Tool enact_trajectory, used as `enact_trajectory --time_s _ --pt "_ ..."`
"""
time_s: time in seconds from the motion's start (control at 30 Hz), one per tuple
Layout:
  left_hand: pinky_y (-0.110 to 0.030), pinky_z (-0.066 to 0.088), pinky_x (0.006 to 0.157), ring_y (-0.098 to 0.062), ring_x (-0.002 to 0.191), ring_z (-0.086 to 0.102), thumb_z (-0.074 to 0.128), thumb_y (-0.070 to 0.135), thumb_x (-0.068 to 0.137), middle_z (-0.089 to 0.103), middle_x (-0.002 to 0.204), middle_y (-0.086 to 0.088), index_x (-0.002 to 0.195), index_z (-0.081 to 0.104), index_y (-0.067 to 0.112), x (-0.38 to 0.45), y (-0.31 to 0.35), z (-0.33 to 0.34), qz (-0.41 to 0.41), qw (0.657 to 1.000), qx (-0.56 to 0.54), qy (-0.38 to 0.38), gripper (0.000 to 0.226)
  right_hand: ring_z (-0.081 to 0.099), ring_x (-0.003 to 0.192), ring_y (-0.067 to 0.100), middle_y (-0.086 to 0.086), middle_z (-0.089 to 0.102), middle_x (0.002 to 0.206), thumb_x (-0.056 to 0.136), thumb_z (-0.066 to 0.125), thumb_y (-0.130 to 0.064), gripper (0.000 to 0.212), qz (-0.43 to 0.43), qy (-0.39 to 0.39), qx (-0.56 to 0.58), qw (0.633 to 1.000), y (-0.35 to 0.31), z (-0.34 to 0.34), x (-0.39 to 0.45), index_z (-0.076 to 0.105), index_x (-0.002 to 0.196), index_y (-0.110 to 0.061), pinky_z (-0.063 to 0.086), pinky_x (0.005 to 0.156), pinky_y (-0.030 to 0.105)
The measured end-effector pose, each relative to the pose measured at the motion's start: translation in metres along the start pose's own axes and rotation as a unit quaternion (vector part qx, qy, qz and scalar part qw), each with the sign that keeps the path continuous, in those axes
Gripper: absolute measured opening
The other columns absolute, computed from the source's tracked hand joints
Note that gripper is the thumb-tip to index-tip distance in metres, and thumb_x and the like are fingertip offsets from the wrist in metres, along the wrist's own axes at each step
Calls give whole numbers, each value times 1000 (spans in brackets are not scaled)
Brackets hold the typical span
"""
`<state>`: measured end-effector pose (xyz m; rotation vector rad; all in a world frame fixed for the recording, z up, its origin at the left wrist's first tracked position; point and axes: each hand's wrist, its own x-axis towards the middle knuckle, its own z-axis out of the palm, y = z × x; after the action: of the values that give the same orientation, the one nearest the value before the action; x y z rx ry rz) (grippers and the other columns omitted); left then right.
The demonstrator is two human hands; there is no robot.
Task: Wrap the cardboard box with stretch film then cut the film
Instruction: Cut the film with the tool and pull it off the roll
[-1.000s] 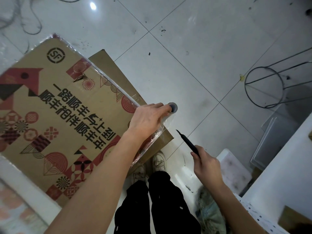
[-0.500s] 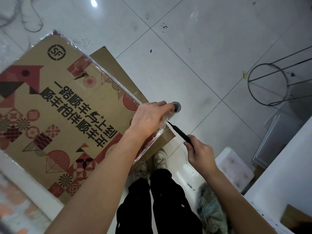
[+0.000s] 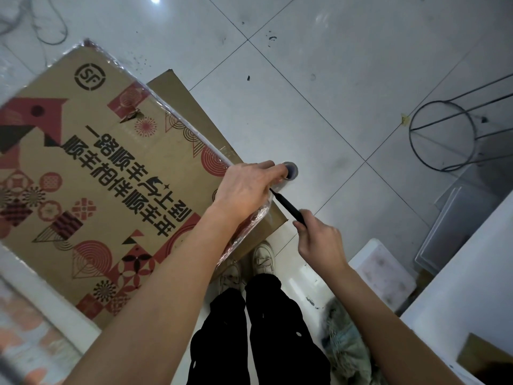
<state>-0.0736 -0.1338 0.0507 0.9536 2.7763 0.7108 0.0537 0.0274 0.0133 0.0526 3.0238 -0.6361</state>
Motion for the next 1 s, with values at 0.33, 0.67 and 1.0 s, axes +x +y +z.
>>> enact_trajectory --time_s 0.33,0.67,1.0 --pt "-30 45 56 -24 64 62 61 8 81 66 82 1 109 62 20 3 3 -1 -20 999 -19 -22 31 48 35 28 2 54 52 87 38 -27 13 61 -19 42 997 30 -2 -49 42 96 -18 28 43 22" --pt "-30 46 52 -22 54 56 58 4 78 62 74 1 103 64 16 0 1 -1 -4 1000 -23 -10 28 49 37 25 0 59 58 88 41 -24 14 -1 30 53 998 12 0 -9 45 98 -15 32 42 18" --pt "-27 43 55 -22 59 58 55 13 82 63 76 1 104 63 17 1 0 1 -17 1000 -22 -13 24 46 35 30 1 54 53 88 38 -27 12 20 -35 30 999 32 4 -40 42 93 -17 28 40 21"
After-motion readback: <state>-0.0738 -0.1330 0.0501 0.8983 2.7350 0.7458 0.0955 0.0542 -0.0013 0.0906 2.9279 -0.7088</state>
